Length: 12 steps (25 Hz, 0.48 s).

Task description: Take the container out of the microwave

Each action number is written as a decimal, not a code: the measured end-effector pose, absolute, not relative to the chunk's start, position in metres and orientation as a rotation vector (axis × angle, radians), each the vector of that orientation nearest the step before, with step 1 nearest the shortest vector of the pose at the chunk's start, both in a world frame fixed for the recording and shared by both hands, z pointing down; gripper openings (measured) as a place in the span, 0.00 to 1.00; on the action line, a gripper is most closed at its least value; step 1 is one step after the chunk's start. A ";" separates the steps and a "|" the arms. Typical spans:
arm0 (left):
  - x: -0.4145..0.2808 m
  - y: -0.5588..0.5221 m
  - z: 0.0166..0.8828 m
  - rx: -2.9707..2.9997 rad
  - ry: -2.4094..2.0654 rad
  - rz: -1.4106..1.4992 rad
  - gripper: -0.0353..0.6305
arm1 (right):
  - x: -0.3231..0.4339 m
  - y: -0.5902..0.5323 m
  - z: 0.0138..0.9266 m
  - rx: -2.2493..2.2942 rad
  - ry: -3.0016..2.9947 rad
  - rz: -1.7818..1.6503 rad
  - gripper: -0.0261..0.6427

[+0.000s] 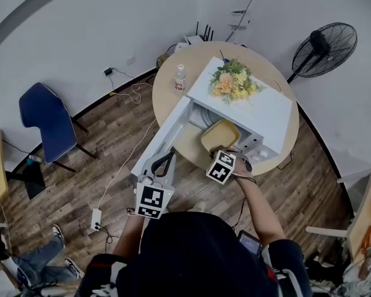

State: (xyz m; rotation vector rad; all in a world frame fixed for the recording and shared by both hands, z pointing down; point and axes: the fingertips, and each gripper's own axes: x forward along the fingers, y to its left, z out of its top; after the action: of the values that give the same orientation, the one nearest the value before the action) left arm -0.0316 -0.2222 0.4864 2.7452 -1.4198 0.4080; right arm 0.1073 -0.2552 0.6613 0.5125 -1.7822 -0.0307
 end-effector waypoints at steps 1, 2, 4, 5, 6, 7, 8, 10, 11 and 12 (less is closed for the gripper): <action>-0.033 -0.221 0.485 2.752 -1.424 0.408 0.07 | 0.106 -0.250 0.660 0.508 -1.781 -0.030 0.08; -0.035 -0.219 0.483 2.757 -1.428 0.406 0.07 | 0.104 -0.245 0.658 0.506 -1.781 -0.031 0.08; -0.038 -0.216 0.480 2.765 -1.434 0.403 0.07 | 0.099 -0.236 0.654 0.505 -1.783 -0.032 0.08; -0.040 -0.214 0.479 2.768 -1.436 0.400 0.07 | 0.097 -0.231 0.653 0.505 -1.786 -0.032 0.08; -0.042 -0.213 0.478 2.770 -1.438 0.397 0.07 | 0.094 -0.226 0.651 0.504 -1.789 -0.033 0.08; -0.043 -0.212 0.477 2.772 -1.441 0.393 0.07 | 0.092 -0.221 0.650 0.503 -1.791 -0.035 0.08; -0.044 -0.211 0.476 2.774 -1.444 0.390 0.07 | 0.090 -0.216 0.649 0.500 -1.792 -0.036 0.08; -0.046 -0.210 0.474 2.777 -1.446 0.387 0.07 | 0.085 -0.205 0.647 0.487 -1.794 -0.039 0.08; -0.047 -0.210 0.474 2.778 -1.446 0.389 0.07 | 0.083 -0.199 0.646 0.476 -1.790 -0.042 0.08; -0.047 -0.210 0.475 2.779 -1.445 0.391 0.07 | 0.082 -0.193 0.645 0.463 -1.783 -0.048 0.08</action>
State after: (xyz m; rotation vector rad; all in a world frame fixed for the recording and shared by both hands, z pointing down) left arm -0.0469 -0.2096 0.4745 2.7789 -1.4446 0.3911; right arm 0.0816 -0.1929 0.6451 0.4632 -1.7829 -0.0482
